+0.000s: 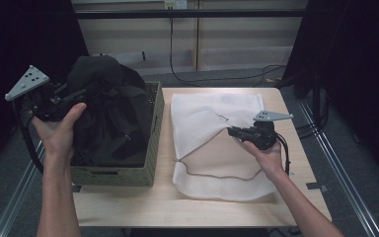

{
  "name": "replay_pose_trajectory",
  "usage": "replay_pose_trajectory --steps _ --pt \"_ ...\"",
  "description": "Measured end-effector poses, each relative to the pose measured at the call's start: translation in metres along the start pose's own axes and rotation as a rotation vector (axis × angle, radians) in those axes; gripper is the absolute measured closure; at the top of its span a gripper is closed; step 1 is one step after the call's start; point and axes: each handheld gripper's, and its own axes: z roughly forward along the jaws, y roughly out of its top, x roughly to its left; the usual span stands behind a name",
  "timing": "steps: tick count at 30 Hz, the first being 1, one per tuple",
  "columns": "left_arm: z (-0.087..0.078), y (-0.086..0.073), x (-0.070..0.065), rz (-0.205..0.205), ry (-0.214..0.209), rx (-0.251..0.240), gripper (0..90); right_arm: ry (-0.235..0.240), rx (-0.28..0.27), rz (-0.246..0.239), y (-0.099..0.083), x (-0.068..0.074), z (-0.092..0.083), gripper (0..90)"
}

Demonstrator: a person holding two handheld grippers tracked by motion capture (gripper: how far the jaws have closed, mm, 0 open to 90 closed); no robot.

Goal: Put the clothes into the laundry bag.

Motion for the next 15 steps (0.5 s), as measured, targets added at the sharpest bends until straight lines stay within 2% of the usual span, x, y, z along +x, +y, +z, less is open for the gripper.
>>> replay_pose_trajectory --steps 3,4,5,7,10,12,14,15 --pt "0.004 -0.002 -0.007 0.015 -0.015 0.016 63.0 -0.001 0.0 0.0 0.0 0.0 0.0 88.0" --pt "0.01 -0.004 -0.014 0.03 -0.032 0.033 63.0 0.0 -0.001 0.001 0.0 0.0 0.0 88.0" --pt "0.01 -0.004 -0.014 0.03 -0.032 0.033 63.1 0.0 -0.001 0.0 0.0 0.0 0.0 88.0" --pt "0.014 -0.004 -0.02 0.023 -0.077 0.007 63.3 0.0 -0.001 -0.001 0.0 0.0 0.0 88.0" --pt "0.016 0.002 -0.03 0.038 -0.093 0.005 63.7 0.001 -0.001 -0.003 0.0 0.0 0.0 88.0" --pt "0.016 0.007 -0.036 0.053 -0.114 -0.004 63.9 0.001 -0.003 -0.002 0.001 -0.001 0.0 88.0" --pt "0.016 0.01 -0.043 0.044 -0.151 -0.026 64.2 0.002 -0.003 -0.001 0.001 -0.001 0.0 88.0" --pt "0.018 0.011 -0.048 0.058 -0.154 -0.017 64.2 0.001 -0.003 -0.002 0.001 0.0 0.0 88.0"
